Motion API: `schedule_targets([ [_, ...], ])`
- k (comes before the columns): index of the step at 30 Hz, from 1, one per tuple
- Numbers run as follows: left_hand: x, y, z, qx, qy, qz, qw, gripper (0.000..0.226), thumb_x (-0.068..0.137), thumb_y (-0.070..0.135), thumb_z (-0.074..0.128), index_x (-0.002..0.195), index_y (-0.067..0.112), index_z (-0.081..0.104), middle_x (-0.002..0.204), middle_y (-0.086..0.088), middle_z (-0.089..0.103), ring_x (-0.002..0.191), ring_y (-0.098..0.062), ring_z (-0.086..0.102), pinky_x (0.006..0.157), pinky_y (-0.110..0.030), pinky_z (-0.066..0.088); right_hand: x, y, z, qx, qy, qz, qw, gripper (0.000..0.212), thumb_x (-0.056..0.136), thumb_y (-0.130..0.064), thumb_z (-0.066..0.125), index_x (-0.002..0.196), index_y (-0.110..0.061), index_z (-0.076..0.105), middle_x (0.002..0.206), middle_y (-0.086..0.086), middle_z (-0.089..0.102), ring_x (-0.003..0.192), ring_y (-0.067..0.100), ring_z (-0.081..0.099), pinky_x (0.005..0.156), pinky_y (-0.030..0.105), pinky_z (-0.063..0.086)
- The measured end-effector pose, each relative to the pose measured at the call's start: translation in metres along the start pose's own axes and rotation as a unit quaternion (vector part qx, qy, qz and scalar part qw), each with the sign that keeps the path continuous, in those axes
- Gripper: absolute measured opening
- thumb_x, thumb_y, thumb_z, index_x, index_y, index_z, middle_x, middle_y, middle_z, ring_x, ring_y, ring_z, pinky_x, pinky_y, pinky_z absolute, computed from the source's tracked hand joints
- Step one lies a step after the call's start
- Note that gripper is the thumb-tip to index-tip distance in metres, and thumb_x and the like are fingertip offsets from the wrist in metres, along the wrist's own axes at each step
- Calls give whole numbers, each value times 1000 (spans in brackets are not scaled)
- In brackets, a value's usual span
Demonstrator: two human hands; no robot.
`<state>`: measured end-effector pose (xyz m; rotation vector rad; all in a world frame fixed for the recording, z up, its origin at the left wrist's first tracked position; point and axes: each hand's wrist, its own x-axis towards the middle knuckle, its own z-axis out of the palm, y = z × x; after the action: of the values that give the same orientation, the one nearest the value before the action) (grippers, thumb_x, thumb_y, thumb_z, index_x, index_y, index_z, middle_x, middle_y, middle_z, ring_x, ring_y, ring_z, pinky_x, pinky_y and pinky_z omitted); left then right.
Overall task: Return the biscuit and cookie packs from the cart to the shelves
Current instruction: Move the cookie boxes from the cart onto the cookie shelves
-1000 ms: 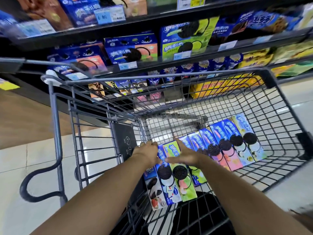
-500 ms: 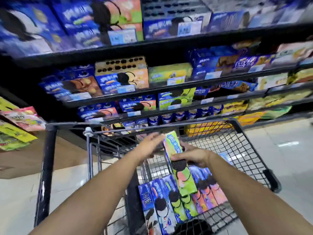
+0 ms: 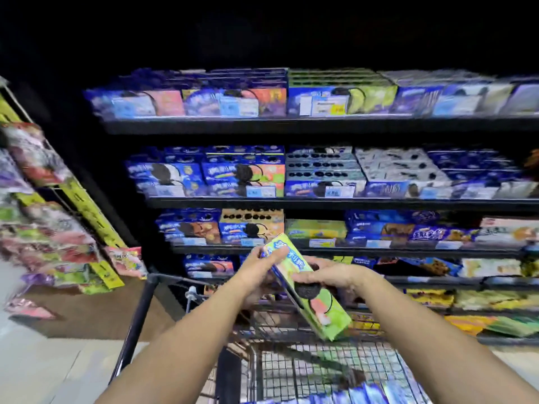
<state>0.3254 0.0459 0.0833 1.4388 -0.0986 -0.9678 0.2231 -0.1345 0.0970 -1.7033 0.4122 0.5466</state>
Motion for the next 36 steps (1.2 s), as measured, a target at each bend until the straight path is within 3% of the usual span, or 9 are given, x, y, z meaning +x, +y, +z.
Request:
schedule_targets([
  [2,-4,13,-10,-40,41,20,998,54,81,41,81,122,21,52,99,-11,77,88,-33,72,78,-56,61,-5,-3,-3,13,-1,17,1000,81,61,-67,85,133,-43,56,127,-5,69,119,19,65,107,46,47],
  [5,-7,30,-31,-104,106,63,987,55,81,41,81,122,19,51,96,-8,77,86,-31,71,81,-59,59,-15,0,-7,23,3,25,999,63,64,-68,84,121,-57,58,124,-8,69,111,13,64,94,35,45],
  [8,-11,45,-50,-182,128,94,970,53,81,40,82,119,20,51,100,-12,76,86,-32,73,76,-57,60,-13,9,-11,165,34,11,986,82,58,-49,96,129,-44,55,120,-2,66,94,23,70,85,43,52],
  [12,-12,56,-62,-212,110,126,963,52,78,42,82,113,19,52,100,-13,76,87,-30,74,79,-59,59,-6,-11,4,285,79,-44,954,81,65,-34,95,133,-20,53,126,6,68,113,32,69,96,47,51],
  [14,-12,60,-68,-186,94,142,968,57,76,45,82,115,17,52,101,-11,77,90,-27,74,84,-56,59,-2,-25,14,239,94,-49,965,70,78,-34,86,137,-13,53,105,-1,77,115,26,68,102,41,49],
  [18,-15,74,-91,-64,80,172,980,94,49,67,89,124,18,59,105,-6,77,96,-24,73,85,-41,60,1,-47,15,201,176,-70,961,89,66,-32,90,143,-16,49,121,-2,73,117,21,65,116,46,37],
  [25,-8,112,-144,270,89,252,925,29,68,70,74,93,65,60,93,26,74,80,5,70,71,-28,52,12,-100,-2,35,235,-158,958,114,65,-29,95,157,-32,28,112,-17,74,105,1,67,83,18,53],
  [32,8,142,-151,341,85,261,899,30,83,29,82,99,38,59,93,21,72,79,12,66,64,-10,45,47,-125,-29,-20,242,-176,954,106,73,-29,90,158,-33,27,115,-19,73,107,0,67,86,20,51],
  [36,23,149,-146,348,105,256,896,35,83,28,82,104,37,56,91,21,68,63,16,60,47,-5,38,60,-123,-42,-26,245,-181,952,107,71,-32,91,157,-32,28,117,-21,71,107,-2,66,88,19,51],
])
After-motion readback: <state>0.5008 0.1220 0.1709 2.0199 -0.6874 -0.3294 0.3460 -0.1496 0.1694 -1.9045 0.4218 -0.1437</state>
